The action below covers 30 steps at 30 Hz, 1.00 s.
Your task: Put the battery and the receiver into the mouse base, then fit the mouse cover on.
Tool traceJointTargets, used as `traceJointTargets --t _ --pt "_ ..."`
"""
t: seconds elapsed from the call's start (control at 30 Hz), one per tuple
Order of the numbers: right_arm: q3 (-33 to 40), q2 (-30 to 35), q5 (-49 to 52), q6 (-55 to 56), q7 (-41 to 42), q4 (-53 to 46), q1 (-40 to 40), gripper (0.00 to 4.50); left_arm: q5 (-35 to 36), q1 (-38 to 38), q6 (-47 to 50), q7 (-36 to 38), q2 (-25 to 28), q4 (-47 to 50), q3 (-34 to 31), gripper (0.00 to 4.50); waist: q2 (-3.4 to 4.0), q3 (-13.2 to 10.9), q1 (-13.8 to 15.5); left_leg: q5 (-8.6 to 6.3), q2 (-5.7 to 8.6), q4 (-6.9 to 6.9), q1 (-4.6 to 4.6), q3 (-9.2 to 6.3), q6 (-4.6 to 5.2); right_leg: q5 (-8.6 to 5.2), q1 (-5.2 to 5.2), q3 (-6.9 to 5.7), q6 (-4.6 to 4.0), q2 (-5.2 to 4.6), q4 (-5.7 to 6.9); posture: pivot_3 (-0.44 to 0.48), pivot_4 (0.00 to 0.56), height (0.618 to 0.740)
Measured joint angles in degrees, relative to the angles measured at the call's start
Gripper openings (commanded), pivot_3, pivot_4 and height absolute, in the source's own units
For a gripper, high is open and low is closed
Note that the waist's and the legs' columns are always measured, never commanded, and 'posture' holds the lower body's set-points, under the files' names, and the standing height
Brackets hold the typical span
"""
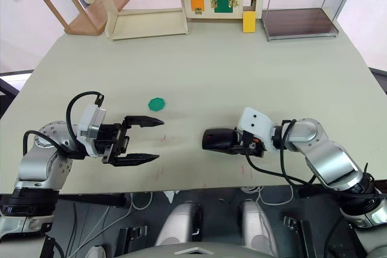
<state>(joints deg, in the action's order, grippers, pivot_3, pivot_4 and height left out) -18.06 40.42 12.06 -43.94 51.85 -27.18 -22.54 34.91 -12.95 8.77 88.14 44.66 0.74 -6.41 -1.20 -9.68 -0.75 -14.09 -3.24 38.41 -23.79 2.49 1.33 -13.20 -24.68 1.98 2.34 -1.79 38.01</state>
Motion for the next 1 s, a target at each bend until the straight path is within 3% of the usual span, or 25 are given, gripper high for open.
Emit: traceJointTargets --t 1.0 --pt "-0.2 -3.8 4.0 -2.9 -1.4 -2.3 -3.6 3.02 0.0 0.0 -0.4 0.1 0.0 -0.4 0.2 4.50 0.00 0.0 0.0 0.00 0.00 0.00 -0.01 0.00 0.00 0.00 0.00 0.00 0.00 0.00 0.00 0.000 0.150 0.740"
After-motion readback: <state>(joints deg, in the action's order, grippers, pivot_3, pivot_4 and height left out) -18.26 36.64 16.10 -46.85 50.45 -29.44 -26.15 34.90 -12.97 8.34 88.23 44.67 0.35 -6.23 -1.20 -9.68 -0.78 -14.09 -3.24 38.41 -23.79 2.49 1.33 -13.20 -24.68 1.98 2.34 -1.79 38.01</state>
